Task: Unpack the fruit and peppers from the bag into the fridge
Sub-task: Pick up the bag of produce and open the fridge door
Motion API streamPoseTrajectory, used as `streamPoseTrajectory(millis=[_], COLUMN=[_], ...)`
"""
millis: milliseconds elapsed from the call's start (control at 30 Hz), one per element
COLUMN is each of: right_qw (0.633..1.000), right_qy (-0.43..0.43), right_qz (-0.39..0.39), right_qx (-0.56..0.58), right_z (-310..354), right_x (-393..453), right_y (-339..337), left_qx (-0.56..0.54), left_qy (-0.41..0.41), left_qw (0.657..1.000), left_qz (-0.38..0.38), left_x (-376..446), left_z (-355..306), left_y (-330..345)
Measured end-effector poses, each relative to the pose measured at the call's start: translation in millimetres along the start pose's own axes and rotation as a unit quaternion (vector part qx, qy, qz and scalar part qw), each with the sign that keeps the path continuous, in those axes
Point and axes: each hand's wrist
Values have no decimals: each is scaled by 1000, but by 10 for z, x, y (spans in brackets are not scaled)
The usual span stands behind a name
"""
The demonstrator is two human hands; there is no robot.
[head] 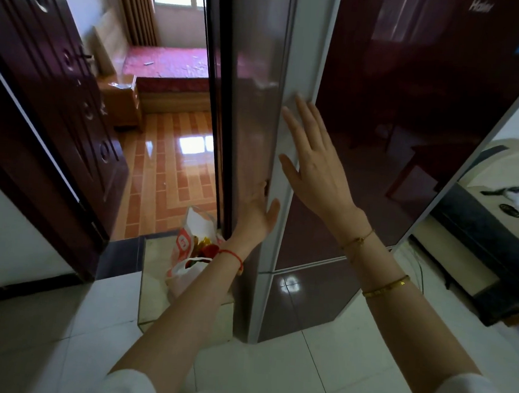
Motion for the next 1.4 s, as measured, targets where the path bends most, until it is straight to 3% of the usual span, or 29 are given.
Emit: streamPoseTrajectory(millis=[200, 400, 733, 900, 1400], right_qw=[1000, 997, 986, 979, 935], right_qy=[17, 28, 68, 68, 155], right_qz=[2, -28, -138, -158, -202], right_qx=[4, -62, -71, -106, -247], right_z=[49, 122, 198, 208, 107], right_x=[-25, -272, -892, -1183, -2015], right_y=[32, -26, -480, -753, -1669], left_qx=[-15, -47, -74, -119, -68], left_qy=[-10, 20, 158, 200, 304], left_qw=[1000, 999, 984, 970, 950], left_qz=[18, -3, -45, -73, 33], left_x=[-47, -393, -910, -995, -1134], left_z=[-102, -224, -371, -577, -1230], left_y=[-109, -188, -269, -191, 284])
Point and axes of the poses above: each hand's wrist, its own x-axis towards the middle knuckle, its own y-axis out of the palm, z = x × y, and after that the axes turned 10 degrees about -z, right-handed
